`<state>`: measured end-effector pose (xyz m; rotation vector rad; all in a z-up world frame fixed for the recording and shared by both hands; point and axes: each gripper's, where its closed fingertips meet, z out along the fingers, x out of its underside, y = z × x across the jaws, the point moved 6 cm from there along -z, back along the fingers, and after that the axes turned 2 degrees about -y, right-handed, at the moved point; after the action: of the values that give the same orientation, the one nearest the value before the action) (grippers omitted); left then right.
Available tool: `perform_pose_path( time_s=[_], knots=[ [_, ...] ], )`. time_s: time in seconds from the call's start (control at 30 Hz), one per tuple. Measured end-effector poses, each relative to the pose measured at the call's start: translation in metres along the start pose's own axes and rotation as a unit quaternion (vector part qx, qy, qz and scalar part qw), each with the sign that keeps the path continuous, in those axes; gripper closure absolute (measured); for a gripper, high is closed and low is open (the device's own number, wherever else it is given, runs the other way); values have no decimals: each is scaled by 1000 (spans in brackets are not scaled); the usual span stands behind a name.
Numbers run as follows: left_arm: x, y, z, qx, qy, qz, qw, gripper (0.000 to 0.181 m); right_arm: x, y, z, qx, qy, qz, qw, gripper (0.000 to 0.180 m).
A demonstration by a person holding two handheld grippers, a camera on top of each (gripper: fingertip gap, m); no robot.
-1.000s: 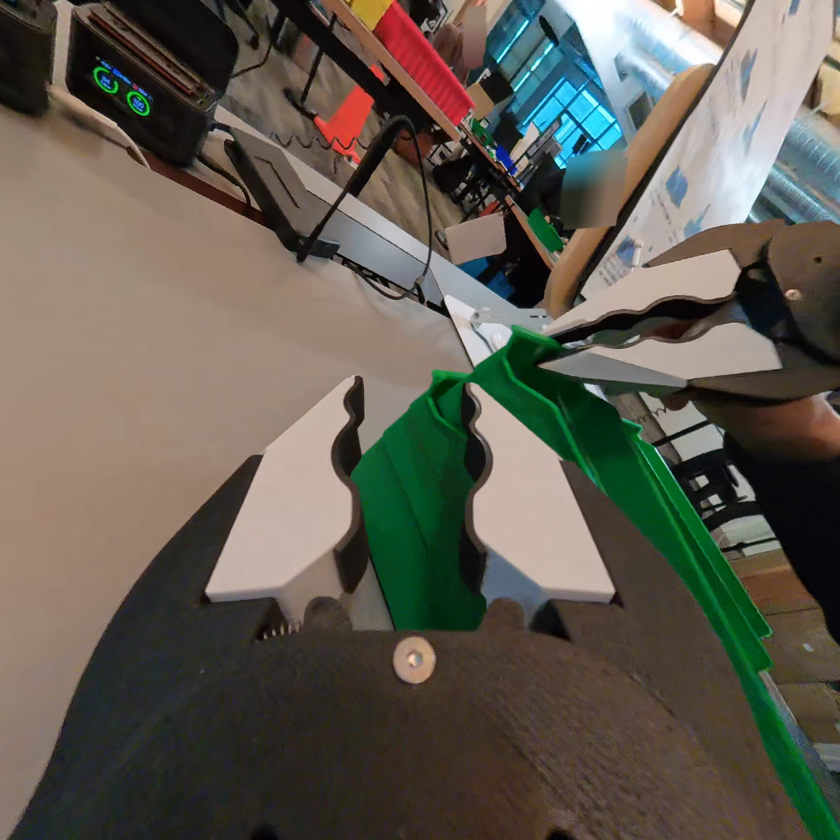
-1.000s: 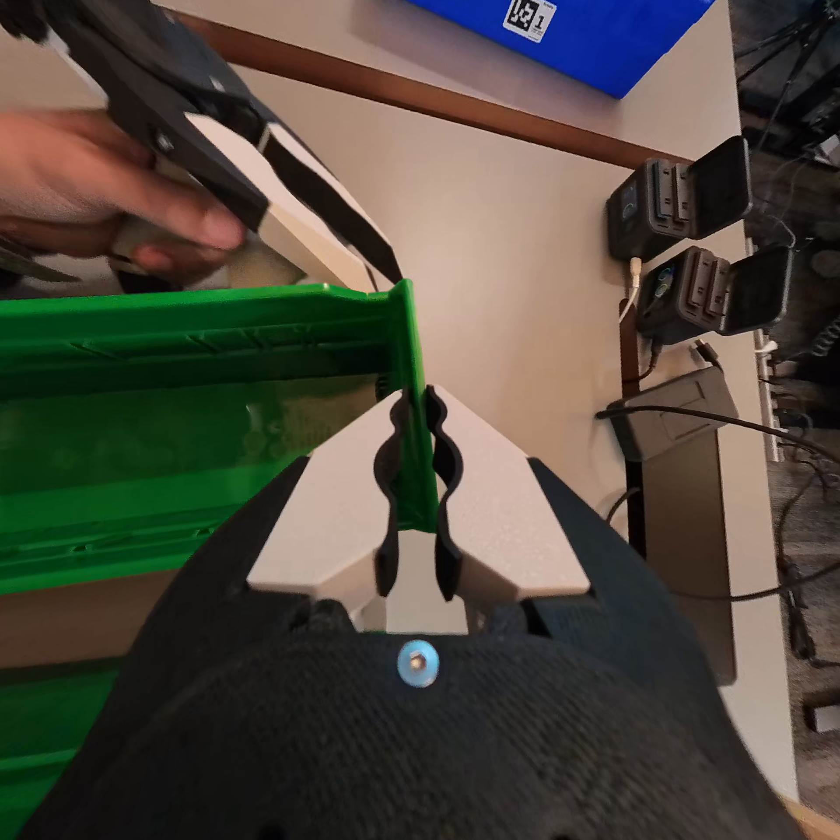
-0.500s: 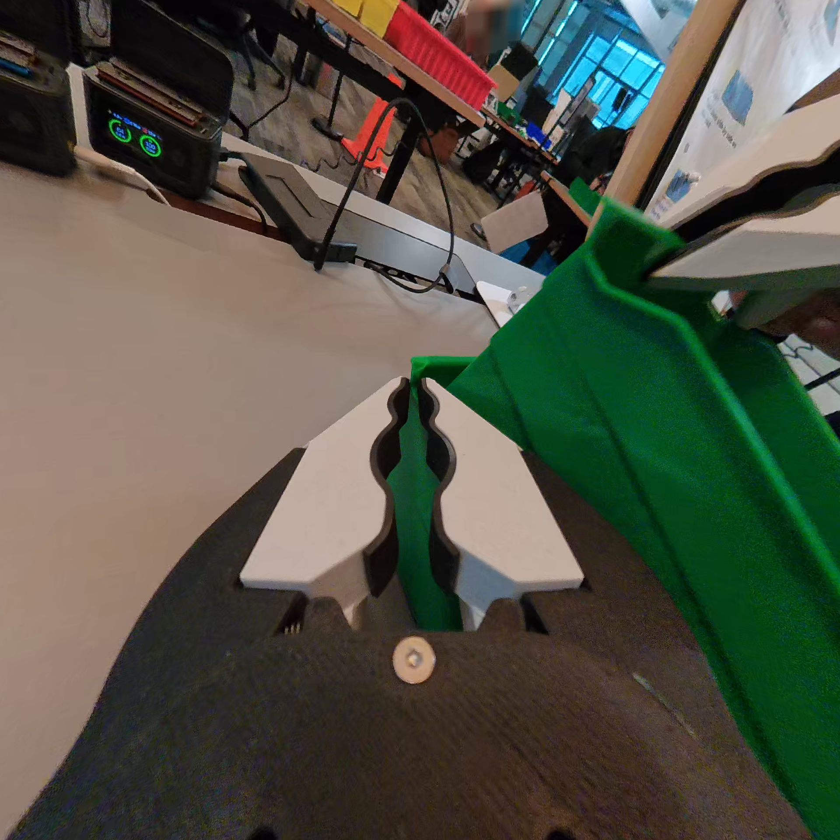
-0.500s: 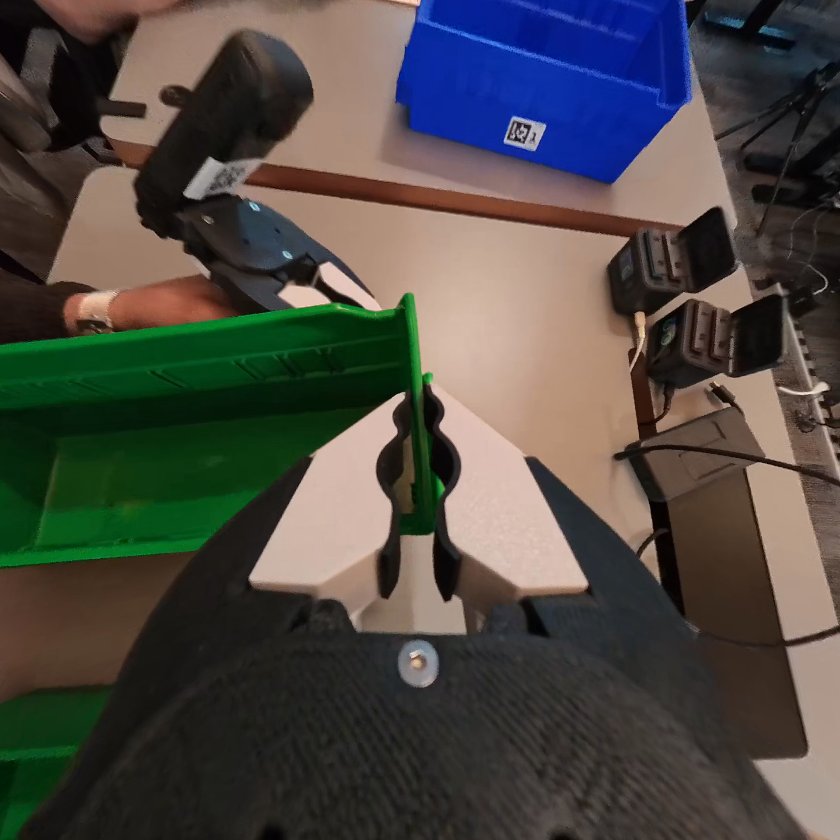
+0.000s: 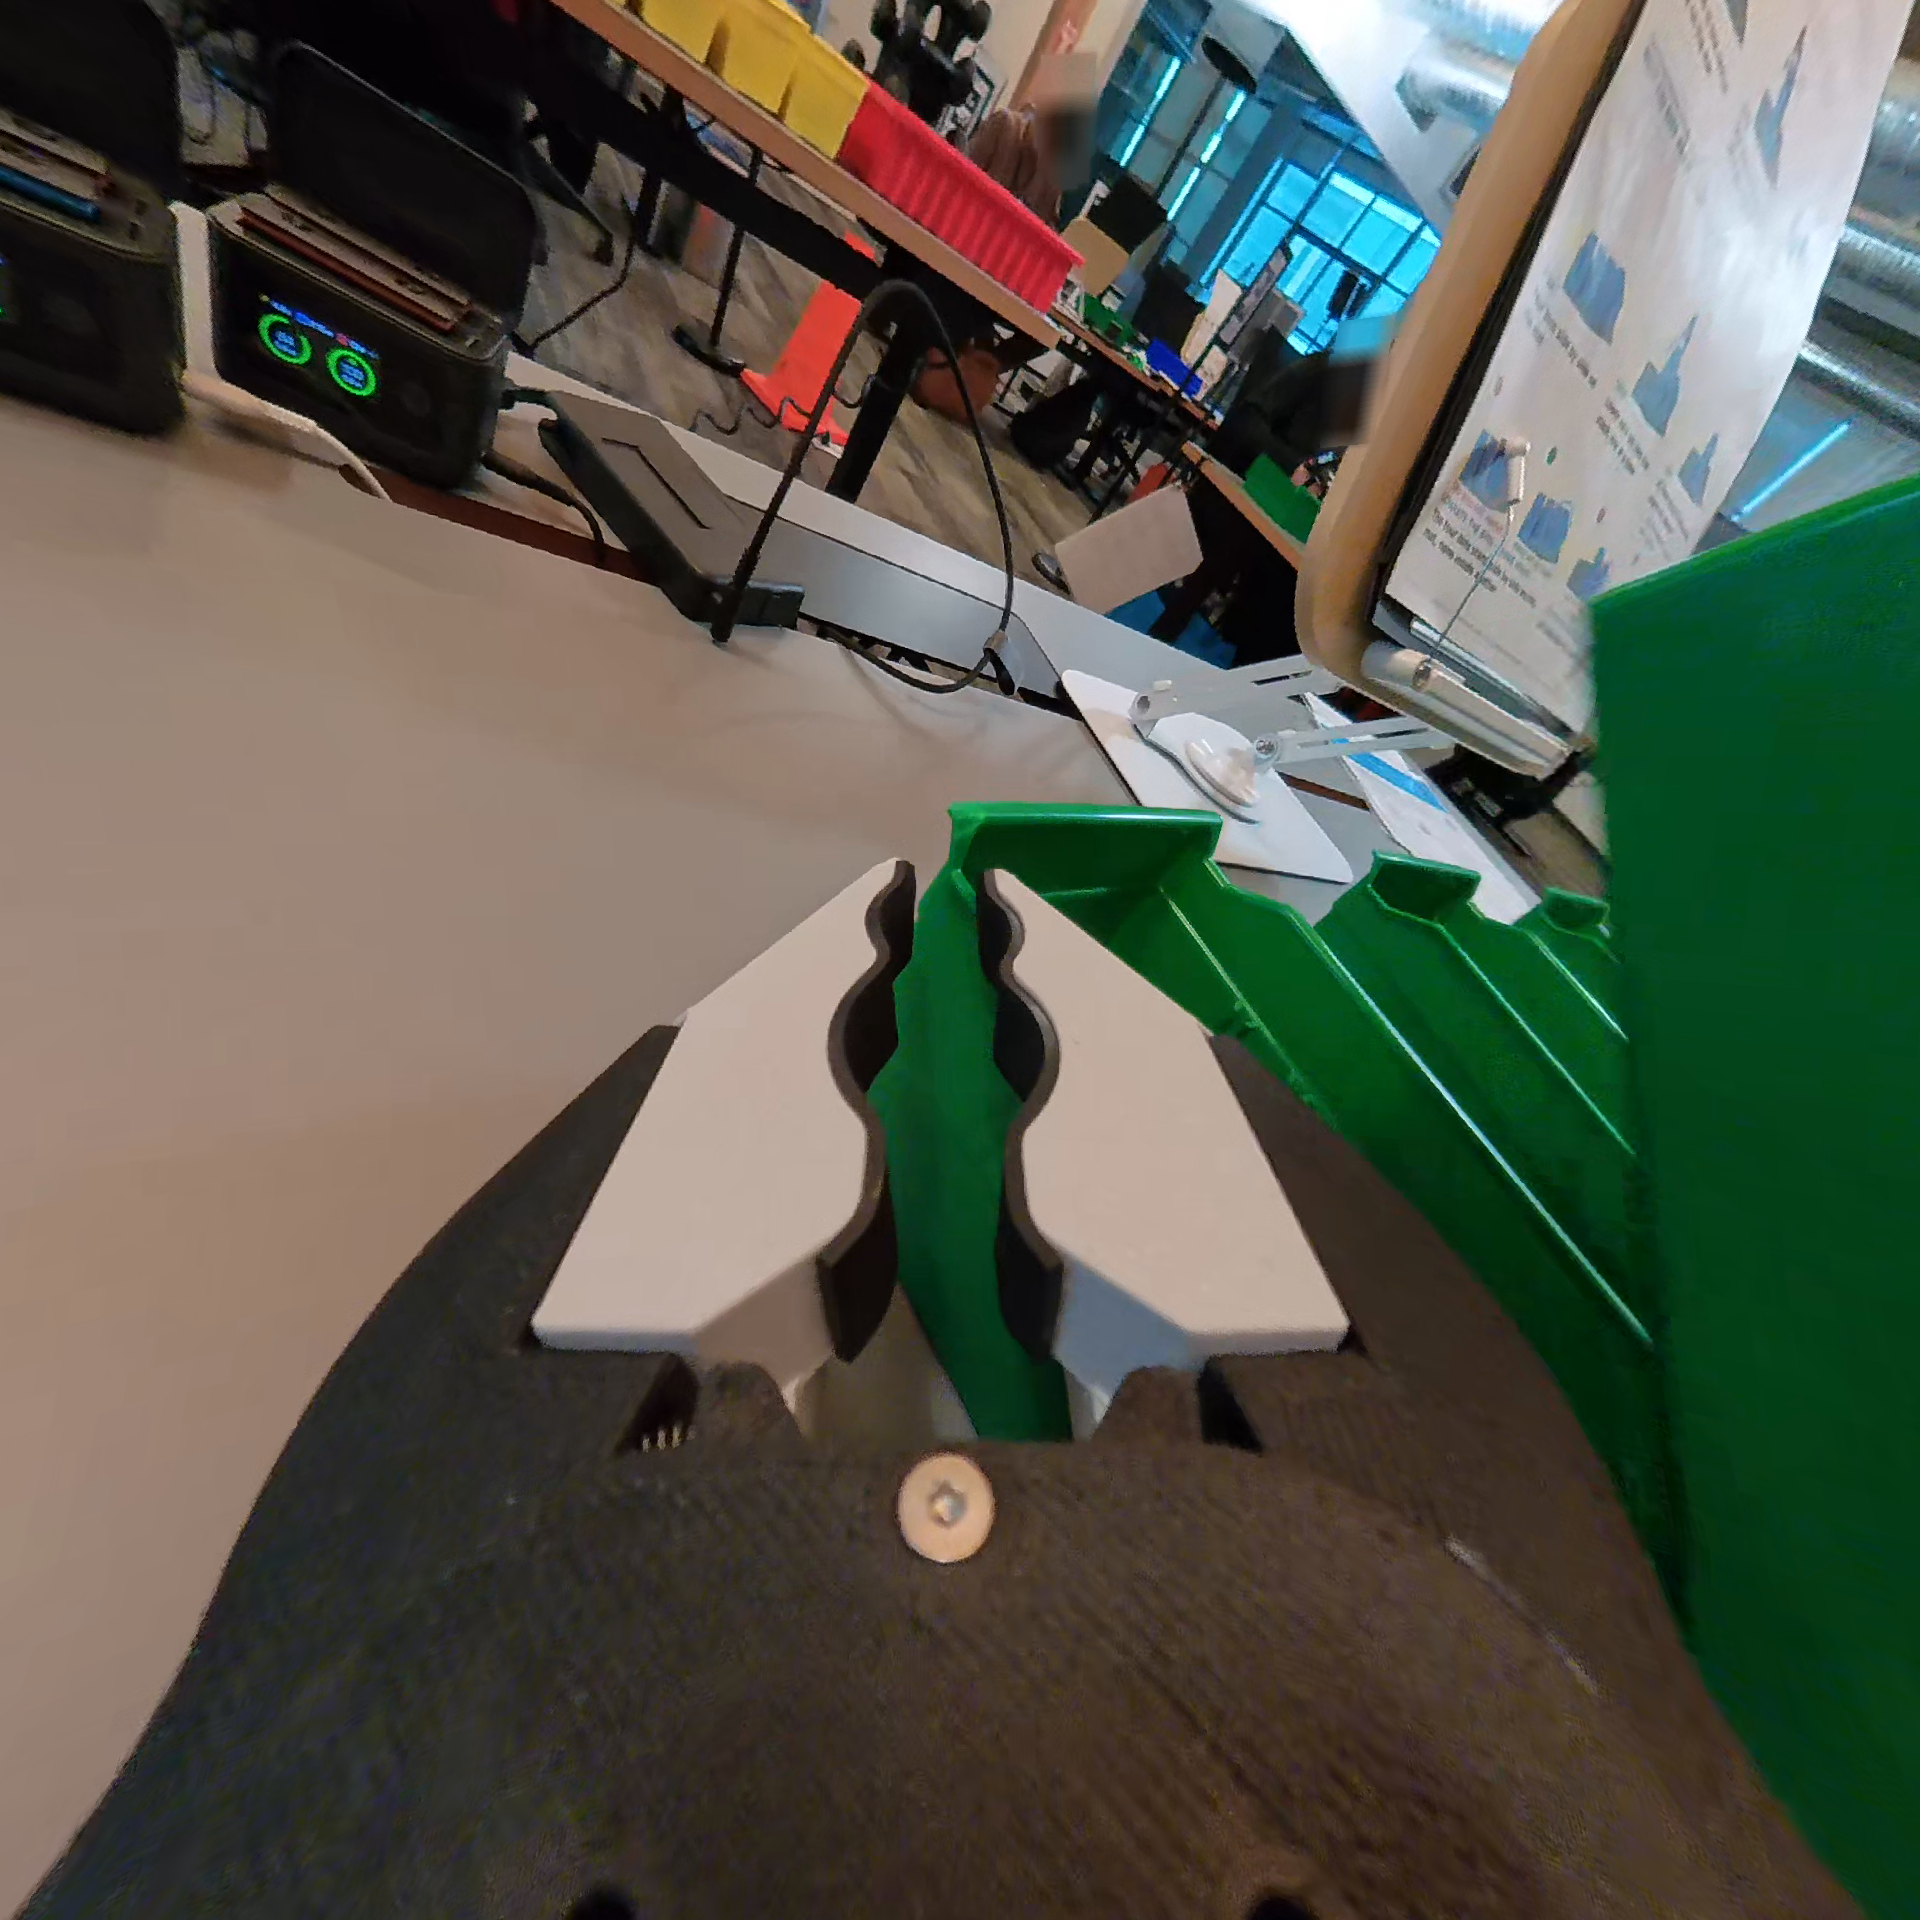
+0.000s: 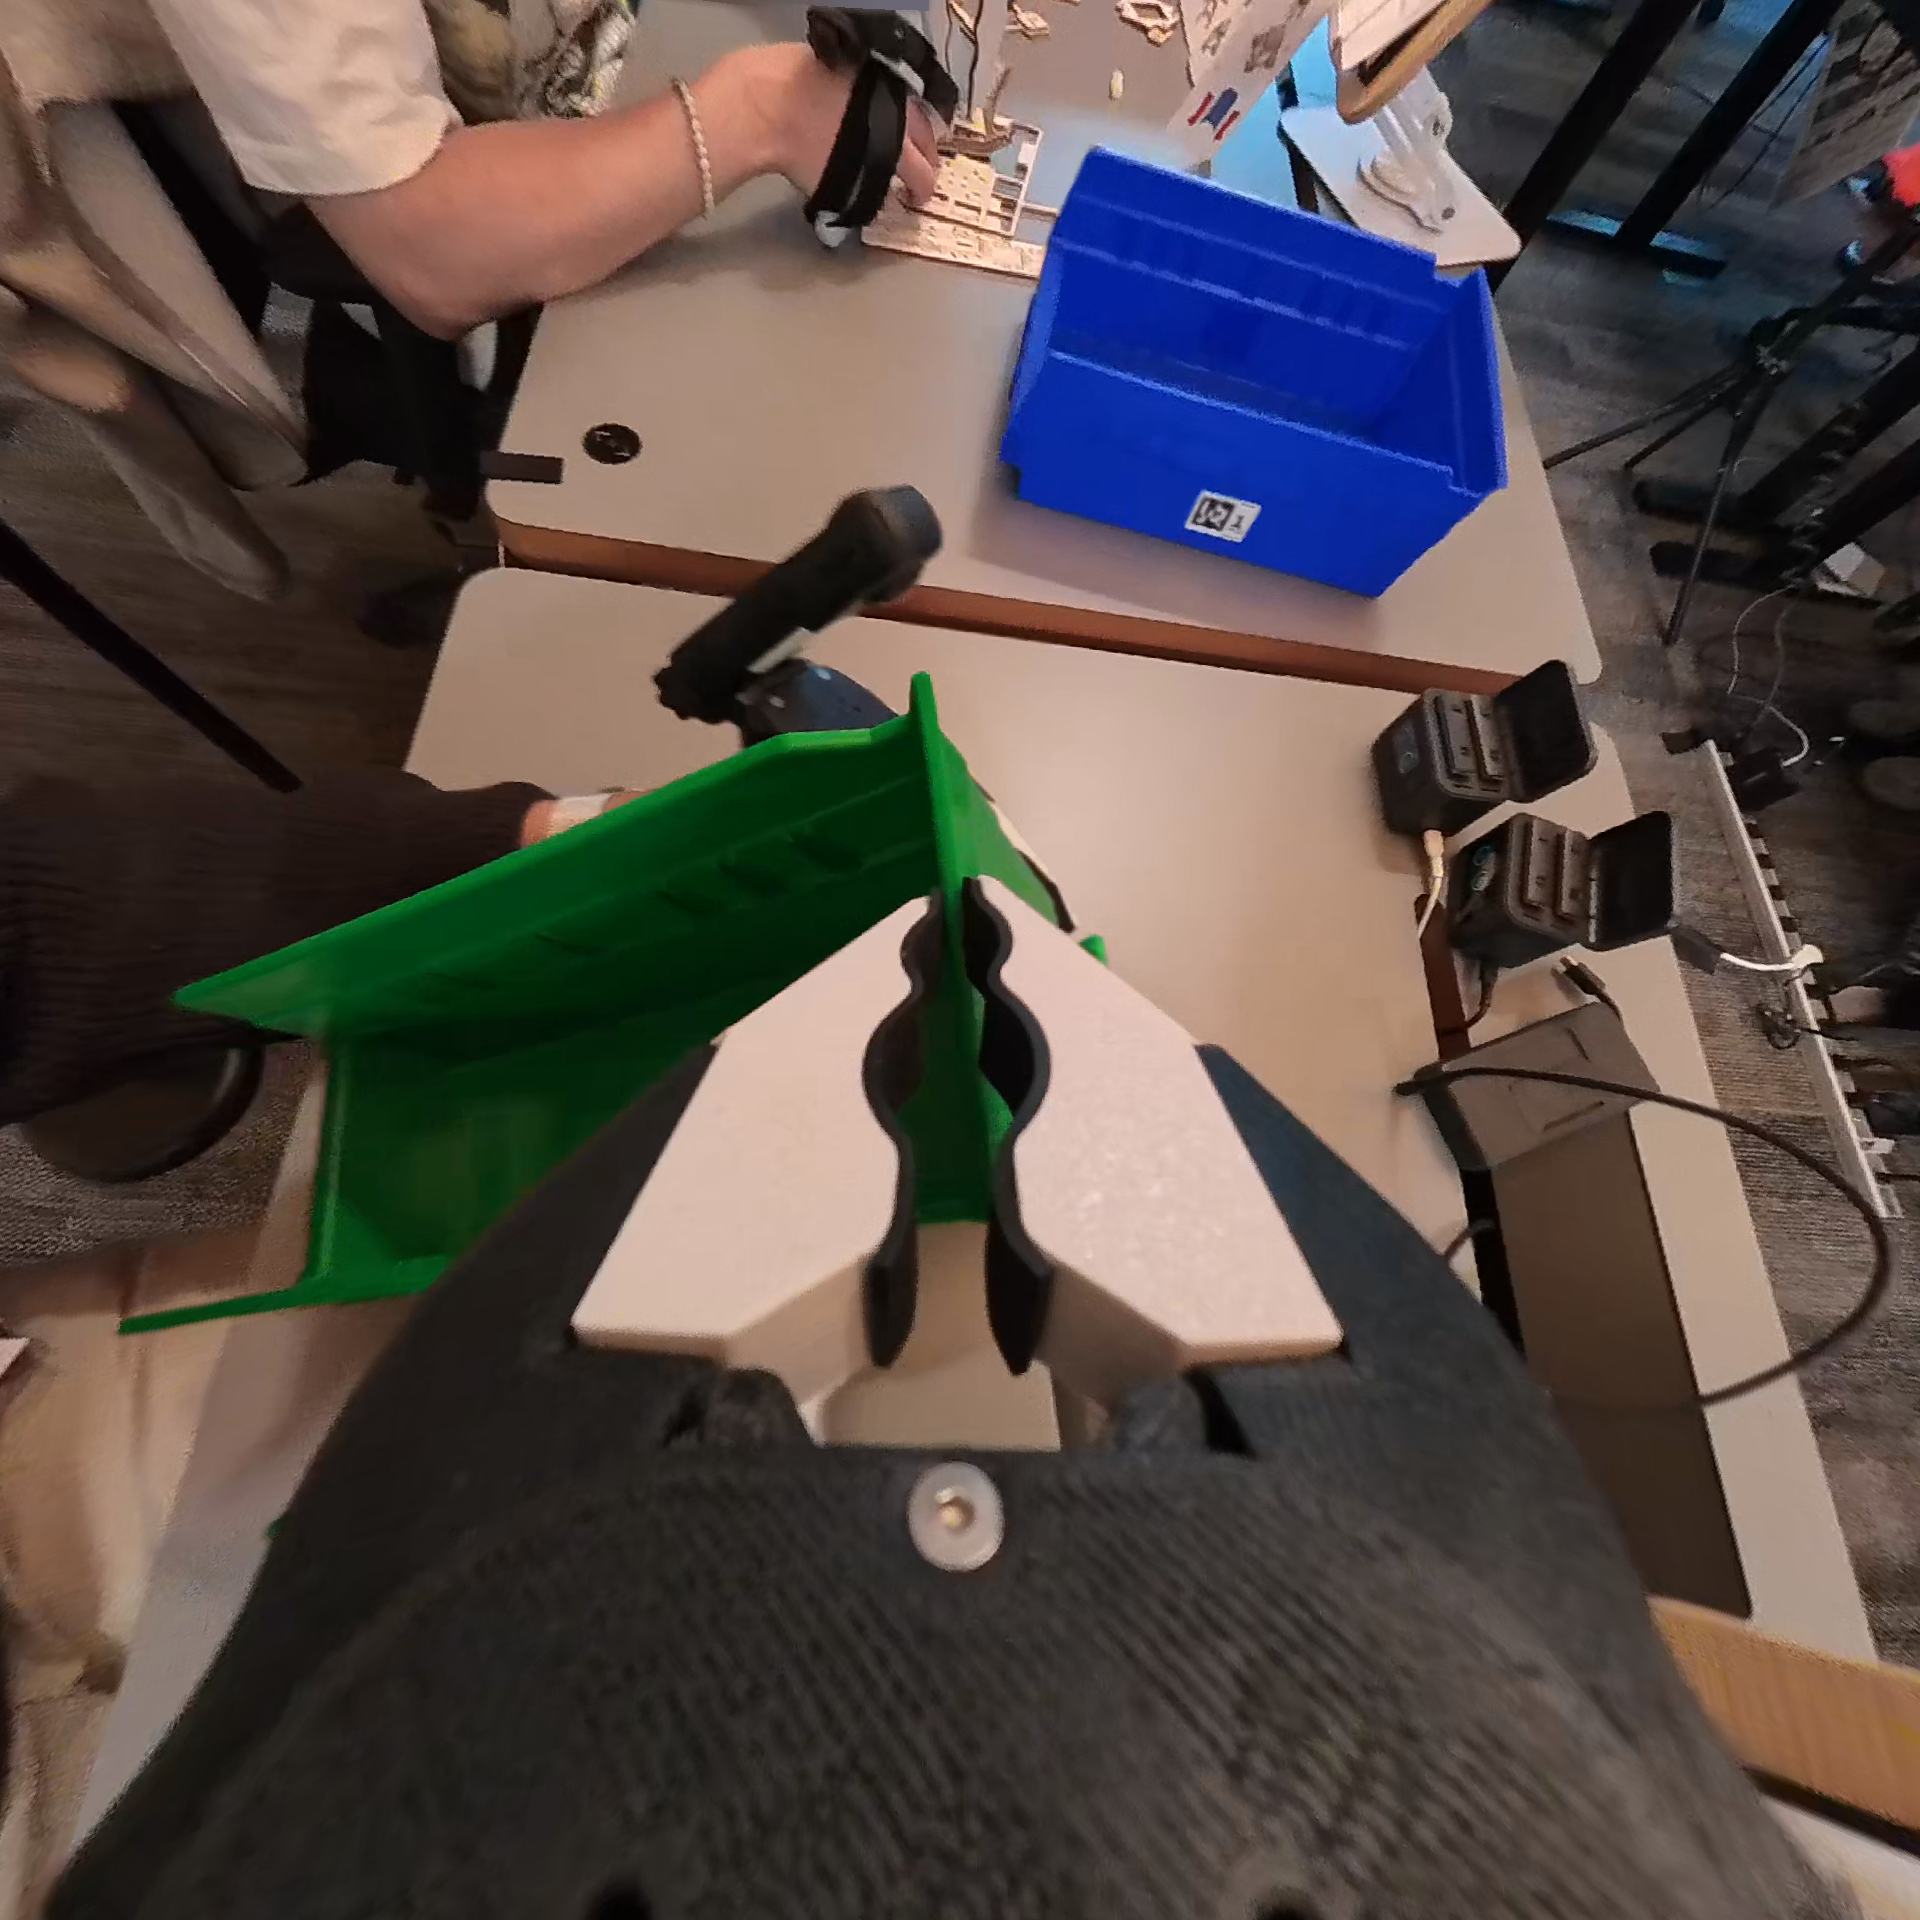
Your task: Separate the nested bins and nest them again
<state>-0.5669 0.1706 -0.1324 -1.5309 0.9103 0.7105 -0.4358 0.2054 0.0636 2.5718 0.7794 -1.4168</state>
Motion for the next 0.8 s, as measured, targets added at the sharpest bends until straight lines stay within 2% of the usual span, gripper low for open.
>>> perform_pose_path(
  time_s=[0.23,0.43,0.63,0.8],
  knots=[
    [1,-5,-1,30,-3,-5,1000,165,-37,49,-59,13,-34,-28,999,178],
    [2,-3,-1,54,-14,-20,998,165,-66,63,-133,83,-69,-42,993,178],
    [3,-9,0,67,-9,-3,998,163,-76,73,-256,185,-96,-32,978,178],
    [7,-13,4,74,-3,8,997,163,-53,100,-373,297,-69,-11,952,179]
  ],
)
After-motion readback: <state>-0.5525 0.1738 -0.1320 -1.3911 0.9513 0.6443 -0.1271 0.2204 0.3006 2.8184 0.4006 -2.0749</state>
